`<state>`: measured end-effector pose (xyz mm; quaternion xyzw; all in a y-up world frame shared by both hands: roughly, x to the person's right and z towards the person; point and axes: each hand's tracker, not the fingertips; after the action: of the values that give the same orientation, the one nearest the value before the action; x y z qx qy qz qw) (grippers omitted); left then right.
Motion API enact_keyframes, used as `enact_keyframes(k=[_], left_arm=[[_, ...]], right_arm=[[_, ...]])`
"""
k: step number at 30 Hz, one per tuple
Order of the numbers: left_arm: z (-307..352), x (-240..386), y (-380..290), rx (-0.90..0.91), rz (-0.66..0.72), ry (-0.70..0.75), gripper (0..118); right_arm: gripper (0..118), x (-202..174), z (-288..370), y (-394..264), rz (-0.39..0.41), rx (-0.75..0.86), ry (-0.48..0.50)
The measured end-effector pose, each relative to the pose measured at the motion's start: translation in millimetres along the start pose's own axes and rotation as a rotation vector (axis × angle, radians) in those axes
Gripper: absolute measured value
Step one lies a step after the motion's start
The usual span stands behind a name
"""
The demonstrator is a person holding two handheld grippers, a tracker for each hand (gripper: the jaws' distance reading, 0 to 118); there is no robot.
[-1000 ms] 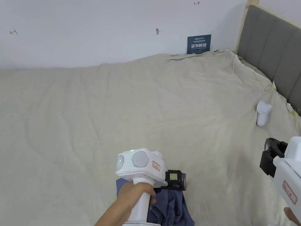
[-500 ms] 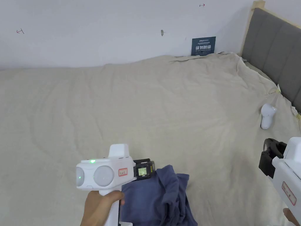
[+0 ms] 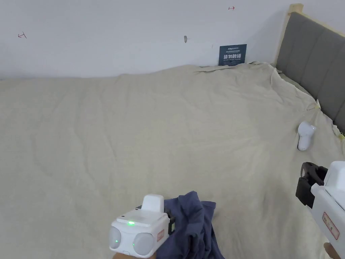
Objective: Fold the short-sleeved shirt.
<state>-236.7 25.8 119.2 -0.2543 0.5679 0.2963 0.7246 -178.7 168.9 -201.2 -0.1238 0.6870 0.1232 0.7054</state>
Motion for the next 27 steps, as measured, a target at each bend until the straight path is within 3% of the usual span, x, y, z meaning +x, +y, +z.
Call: enact_keyframes(k=[20, 27], left_arm=[[-47, 93, -13, -0.048, -0.072, -0.148, 0], [-13, 93, 6, 0.094, -0.057, -0.217, 0]], right_arm=[[1, 25, 6, -1, -0.009, -0.010, -0.057], [1, 23, 10, 1, -0.006, -0.002, -0.058]])
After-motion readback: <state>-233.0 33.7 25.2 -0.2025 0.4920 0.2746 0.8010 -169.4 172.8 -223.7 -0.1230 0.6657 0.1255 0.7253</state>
